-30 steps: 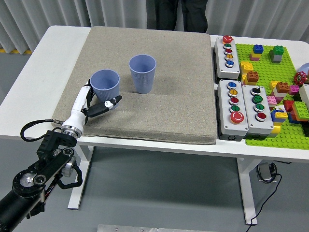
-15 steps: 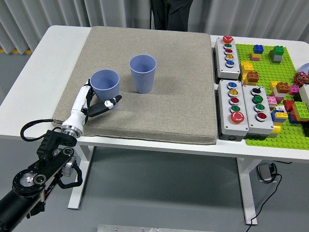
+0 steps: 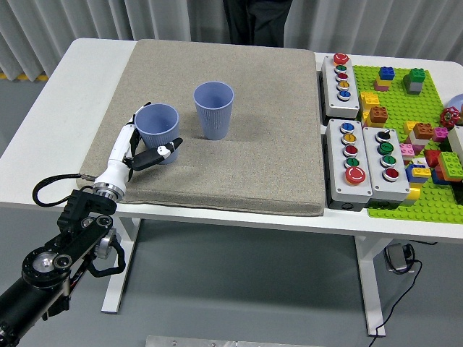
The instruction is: Pick cup pour cup place
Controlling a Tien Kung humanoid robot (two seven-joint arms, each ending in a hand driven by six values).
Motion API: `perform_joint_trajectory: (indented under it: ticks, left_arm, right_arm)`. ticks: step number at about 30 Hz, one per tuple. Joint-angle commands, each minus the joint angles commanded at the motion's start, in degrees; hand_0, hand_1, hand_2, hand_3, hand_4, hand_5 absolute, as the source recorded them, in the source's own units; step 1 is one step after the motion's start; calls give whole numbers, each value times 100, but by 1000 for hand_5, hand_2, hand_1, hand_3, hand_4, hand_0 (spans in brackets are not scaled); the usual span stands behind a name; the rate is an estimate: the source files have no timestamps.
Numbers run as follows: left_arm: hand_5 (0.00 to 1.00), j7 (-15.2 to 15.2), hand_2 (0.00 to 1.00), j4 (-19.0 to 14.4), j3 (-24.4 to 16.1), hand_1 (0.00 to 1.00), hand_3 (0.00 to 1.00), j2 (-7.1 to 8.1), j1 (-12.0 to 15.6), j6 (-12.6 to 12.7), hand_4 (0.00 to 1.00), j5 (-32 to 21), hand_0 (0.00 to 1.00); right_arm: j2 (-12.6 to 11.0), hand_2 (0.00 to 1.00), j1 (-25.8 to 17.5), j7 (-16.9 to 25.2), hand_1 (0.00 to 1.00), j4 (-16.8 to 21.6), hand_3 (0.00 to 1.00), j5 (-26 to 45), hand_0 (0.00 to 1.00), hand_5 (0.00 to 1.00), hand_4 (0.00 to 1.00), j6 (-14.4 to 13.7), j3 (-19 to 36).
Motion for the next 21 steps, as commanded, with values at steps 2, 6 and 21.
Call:
perform_joint_trajectory:
  ticks: [2, 6, 21]
  left_arm:
    - [253, 1, 997, 63, 33, 866, 998, 2, -60, 7, 906, -29, 887]
    - [253, -9, 997, 331, 128, 866, 998, -45, -240, 180, 906, -80, 887]
    - [259, -19, 747, 295, 174, 679, 711, -67, -174, 436, 896, -70, 730]
  right_arm:
    - [-2, 630, 13, 3, 690, -2, 600, 15, 697, 382, 60, -3, -9]
    - [-5, 630, 28, 2, 690, -2, 600, -1, 697, 382, 60, 0, 4]
    - [-1, 630, 13, -11, 690, 4, 600, -47, 697, 381, 61, 13, 23]
